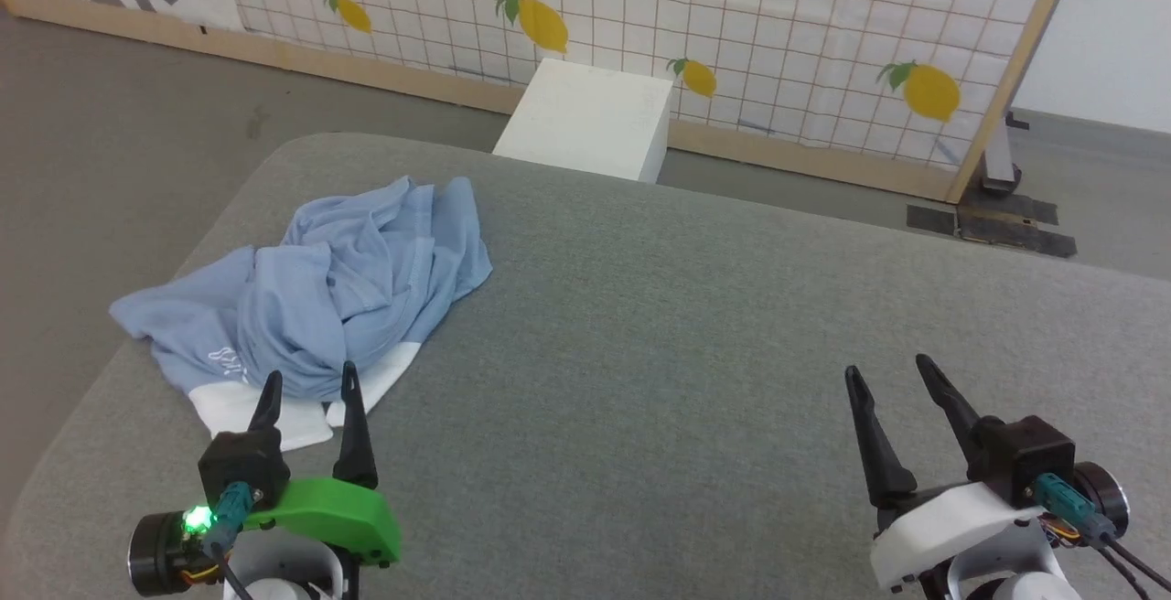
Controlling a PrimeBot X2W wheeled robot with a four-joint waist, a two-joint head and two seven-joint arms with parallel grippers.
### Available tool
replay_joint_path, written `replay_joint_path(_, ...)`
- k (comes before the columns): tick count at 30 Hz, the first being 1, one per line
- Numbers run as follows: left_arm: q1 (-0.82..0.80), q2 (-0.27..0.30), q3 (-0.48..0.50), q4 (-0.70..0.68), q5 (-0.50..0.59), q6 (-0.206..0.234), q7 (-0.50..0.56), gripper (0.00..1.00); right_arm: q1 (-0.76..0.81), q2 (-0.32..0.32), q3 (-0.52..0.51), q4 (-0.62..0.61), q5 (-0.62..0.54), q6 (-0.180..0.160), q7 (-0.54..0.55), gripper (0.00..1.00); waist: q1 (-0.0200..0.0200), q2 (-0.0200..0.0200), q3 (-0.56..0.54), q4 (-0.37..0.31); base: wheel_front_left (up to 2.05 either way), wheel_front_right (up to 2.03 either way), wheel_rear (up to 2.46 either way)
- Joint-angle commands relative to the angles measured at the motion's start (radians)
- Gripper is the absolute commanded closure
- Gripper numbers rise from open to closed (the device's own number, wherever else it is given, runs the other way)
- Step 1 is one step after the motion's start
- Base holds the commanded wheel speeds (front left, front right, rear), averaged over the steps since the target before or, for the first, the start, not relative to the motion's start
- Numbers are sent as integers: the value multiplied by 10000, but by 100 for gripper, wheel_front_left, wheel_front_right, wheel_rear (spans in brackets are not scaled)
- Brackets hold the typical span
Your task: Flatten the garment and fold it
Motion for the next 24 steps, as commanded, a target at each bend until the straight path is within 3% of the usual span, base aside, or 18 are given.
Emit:
replay_joint_path(1, 157, 63, 3, 38, -102, 92, -126, 0, -182, 11, 24, 54, 72, -9, -111, 0, 0, 0, -10, 107, 0, 0, 0)
replay_joint_path(24, 237, 222, -81, 356, -590, 511, -599, 0, -264, 15, 158, 365, 322, -12, -527, 0, 0, 0, -125, 1160, 0, 0, 0)
